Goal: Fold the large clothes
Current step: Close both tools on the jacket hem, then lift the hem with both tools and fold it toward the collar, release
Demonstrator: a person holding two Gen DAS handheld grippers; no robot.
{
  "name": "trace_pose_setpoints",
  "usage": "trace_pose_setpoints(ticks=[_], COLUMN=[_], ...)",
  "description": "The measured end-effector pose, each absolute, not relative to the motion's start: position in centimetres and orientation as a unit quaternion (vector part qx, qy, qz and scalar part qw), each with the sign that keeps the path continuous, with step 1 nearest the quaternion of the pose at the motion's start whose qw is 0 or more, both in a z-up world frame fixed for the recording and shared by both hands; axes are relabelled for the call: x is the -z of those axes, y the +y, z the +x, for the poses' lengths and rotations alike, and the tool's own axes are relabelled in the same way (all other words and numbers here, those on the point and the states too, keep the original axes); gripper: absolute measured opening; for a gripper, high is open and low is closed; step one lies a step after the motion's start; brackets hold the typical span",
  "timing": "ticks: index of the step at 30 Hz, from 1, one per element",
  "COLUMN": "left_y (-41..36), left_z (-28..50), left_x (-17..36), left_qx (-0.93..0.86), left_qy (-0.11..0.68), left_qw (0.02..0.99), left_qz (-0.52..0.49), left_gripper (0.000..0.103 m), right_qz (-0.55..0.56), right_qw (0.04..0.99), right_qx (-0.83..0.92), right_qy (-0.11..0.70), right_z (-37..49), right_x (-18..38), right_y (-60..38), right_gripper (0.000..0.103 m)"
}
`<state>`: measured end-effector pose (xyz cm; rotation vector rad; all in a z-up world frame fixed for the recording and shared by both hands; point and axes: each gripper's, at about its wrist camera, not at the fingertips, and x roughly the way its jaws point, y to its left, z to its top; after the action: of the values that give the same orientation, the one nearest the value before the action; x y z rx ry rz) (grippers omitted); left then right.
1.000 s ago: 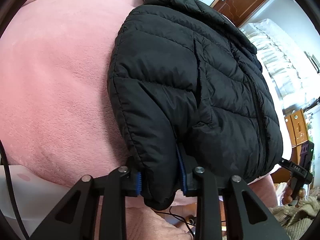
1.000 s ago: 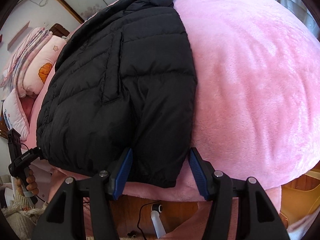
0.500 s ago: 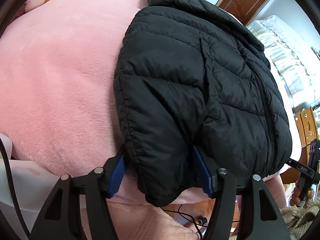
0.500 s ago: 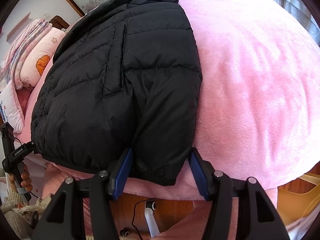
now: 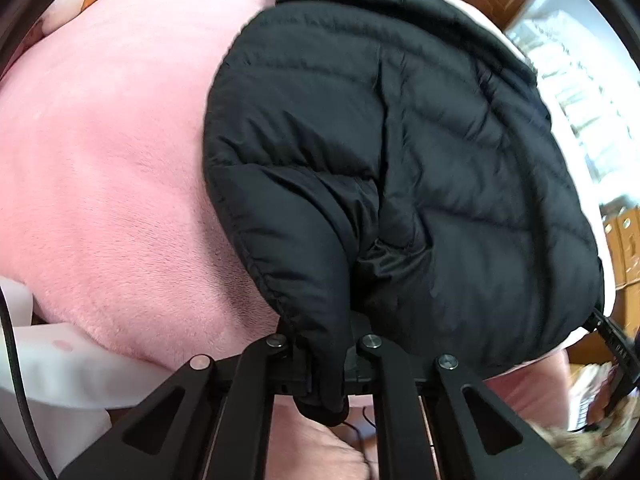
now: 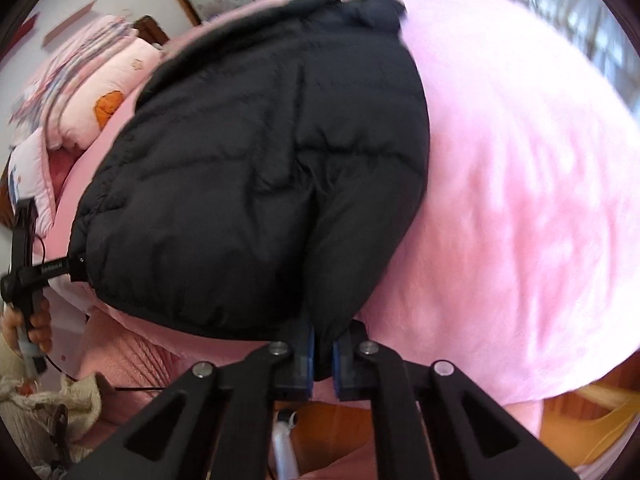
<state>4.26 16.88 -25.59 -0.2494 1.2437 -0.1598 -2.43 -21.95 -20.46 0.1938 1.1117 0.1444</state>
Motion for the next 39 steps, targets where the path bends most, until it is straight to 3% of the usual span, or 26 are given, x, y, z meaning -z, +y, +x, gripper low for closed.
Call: trace_pose_setpoints(ticks=[5, 11, 21, 30, 39], left_y=[18.7, 18.5, 23.0, 21.7, 19.0], left_z=[3.1, 1.0, -0.4, 5.8, 16.9], left_x=[21.0, 15.8, 12.6, 8.5, 4.6], left_qx=[0.107, 0.130, 0.125, 0.112, 0.110], left_qy=[0.541, 0.502, 0.492, 0.459, 0.423], left_qw=[0.811, 0.828, 0.811, 0.825, 0.856], left_qz=[-0.197, -0.211, -0.290, -0.309, -0.277], left_gripper=[0.004, 0.004, 0.004, 0.004, 0.004], right_qz=[0.088, 0.079, 0.090, 0.114, 0.159], right_qw=[0.881, 0.911, 0.918, 0.927, 0.930], right_qx=[-0.087, -0.098, -0.103, -0.111, -0.097], right_qy=[0.457, 0.394, 0.373, 0.339, 0.317], right_z=[-3.6, -5.0, -8.0, -5.7, 4.4], right_x=[14.9, 9.4, 5.8, 2.4, 0.0], right_y=[-22.4, -22.9, -24.0, -24.9, -26.6], right_gripper=[0.004, 0.004, 0.003, 0.003, 0.003])
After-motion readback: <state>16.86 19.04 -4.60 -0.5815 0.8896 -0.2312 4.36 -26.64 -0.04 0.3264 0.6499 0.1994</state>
